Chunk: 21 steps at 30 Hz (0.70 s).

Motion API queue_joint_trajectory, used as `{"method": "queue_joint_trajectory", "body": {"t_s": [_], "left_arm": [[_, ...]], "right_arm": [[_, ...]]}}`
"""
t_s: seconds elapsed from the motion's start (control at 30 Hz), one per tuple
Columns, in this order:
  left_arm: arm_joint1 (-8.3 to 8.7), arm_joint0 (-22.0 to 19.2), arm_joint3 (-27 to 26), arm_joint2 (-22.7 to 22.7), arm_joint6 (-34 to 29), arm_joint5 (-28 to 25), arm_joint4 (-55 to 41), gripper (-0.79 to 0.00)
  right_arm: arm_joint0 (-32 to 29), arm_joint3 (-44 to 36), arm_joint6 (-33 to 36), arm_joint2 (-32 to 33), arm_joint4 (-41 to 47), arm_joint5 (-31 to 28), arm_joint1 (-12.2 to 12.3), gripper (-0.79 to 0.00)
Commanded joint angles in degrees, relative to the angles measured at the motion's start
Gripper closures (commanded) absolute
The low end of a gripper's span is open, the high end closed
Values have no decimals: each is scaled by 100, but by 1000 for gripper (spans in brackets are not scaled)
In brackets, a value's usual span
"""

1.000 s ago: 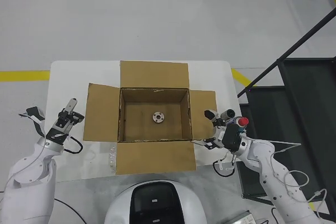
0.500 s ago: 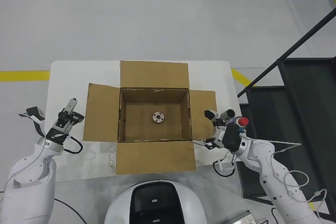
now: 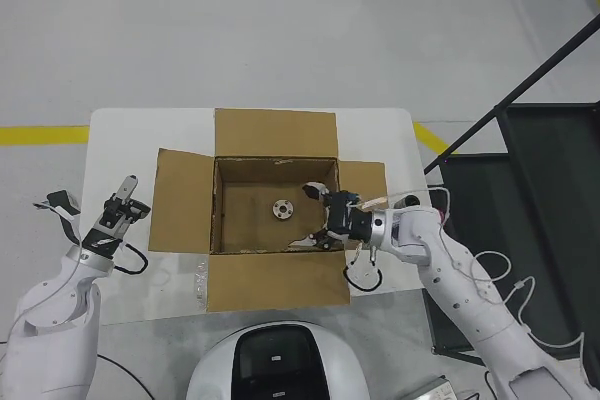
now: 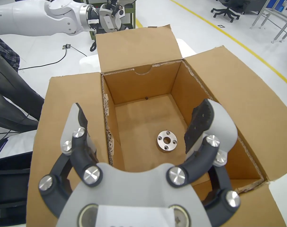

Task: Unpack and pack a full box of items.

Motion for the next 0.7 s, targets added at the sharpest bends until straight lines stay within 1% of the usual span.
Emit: {"method": "queue_joint_trajectory", "body": {"t_s": [0.0, 0.3, 0.37, 0.47, 0.53, 0.67], "left_arm": [[0, 0, 0, 0, 0, 0, 0, -785], [0, 0, 0, 0, 0, 0, 0, -785], [0, 0, 0, 0, 0, 0, 0, -785], [0, 0, 0, 0, 0, 0, 0, -785], [0, 0, 0, 0, 0, 0, 0, -785], [0, 0, 0, 0, 0, 0, 0, -785]], "right_arm": [[-13, -8, -15, 10, -17, -7, 3, -785], [-13, -8, -15, 10, -17, -7, 3, -785], [16, 15, 69, -26, 78, 81, -11, -785], [473, 125, 641, -323, 254, 194, -93, -785], [941, 303, 1129, -666, 343, 128, -180, -785], [1865, 1079, 1827, -1402, 878, 36, -430, -785]]}}
